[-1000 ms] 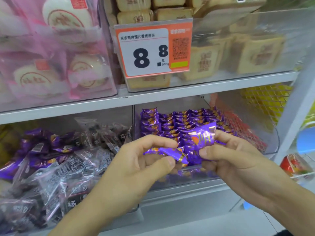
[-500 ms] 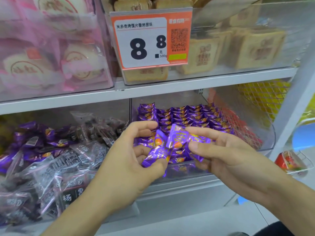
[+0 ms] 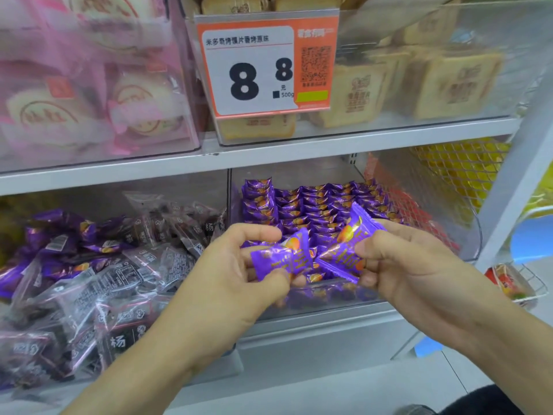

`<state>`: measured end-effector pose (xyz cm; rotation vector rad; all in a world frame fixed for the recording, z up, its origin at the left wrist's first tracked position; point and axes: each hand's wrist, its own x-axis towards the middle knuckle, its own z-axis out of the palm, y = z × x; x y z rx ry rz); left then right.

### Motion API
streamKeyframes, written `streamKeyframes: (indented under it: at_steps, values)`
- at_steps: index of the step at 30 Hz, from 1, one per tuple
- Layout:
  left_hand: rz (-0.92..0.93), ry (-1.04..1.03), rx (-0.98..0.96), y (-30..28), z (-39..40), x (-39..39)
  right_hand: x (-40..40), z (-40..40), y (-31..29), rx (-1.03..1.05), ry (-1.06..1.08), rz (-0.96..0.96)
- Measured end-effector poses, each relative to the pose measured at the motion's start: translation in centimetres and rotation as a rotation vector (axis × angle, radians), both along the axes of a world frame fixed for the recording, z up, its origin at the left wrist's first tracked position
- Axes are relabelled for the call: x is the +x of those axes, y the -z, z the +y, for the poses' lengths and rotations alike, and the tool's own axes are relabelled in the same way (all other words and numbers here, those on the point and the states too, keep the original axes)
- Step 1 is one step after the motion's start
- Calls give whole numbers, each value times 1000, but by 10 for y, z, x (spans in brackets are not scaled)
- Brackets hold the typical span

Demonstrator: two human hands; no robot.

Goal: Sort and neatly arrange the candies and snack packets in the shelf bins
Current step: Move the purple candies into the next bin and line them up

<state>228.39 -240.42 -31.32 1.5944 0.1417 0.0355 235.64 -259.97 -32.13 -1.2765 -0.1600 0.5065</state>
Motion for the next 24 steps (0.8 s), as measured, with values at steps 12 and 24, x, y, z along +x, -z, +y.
streamKeyframes:
  at_steps: [12, 24]
  values:
    - [14, -11, -20, 13, -2, 4, -11, 3, 6, -105, 83, -144]
    - [4, 141, -157, 17, -16, 5, -24, 8, 6, -230, -10, -448]
